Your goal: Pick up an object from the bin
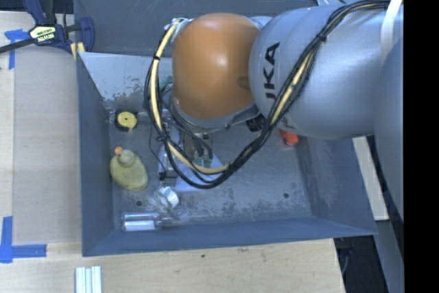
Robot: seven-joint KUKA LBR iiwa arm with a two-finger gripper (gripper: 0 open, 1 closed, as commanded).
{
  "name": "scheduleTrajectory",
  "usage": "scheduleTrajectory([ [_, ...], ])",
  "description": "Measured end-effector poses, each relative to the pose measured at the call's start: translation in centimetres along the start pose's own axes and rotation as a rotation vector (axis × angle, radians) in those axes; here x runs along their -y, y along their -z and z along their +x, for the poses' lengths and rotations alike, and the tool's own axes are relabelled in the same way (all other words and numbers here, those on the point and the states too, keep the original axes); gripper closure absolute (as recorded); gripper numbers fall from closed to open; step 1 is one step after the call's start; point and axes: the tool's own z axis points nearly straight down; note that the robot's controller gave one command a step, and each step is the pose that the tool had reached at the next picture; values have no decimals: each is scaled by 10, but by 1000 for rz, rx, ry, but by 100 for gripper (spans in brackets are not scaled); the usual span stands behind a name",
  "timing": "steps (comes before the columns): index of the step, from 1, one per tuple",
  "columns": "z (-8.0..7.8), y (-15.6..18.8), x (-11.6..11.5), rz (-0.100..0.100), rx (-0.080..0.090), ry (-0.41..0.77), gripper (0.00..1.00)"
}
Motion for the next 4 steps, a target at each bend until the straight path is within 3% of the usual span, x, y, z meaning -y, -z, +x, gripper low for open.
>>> scheduleTrajectory([
  [1,-2,5,1,-2,8,-4,0],
  [2,-34,-63,27,-1,5,90,0],
  [3,-37,-56,42,-3,8,-26,0],
  [4,-10,-89,67,-1,8,165,0],
])
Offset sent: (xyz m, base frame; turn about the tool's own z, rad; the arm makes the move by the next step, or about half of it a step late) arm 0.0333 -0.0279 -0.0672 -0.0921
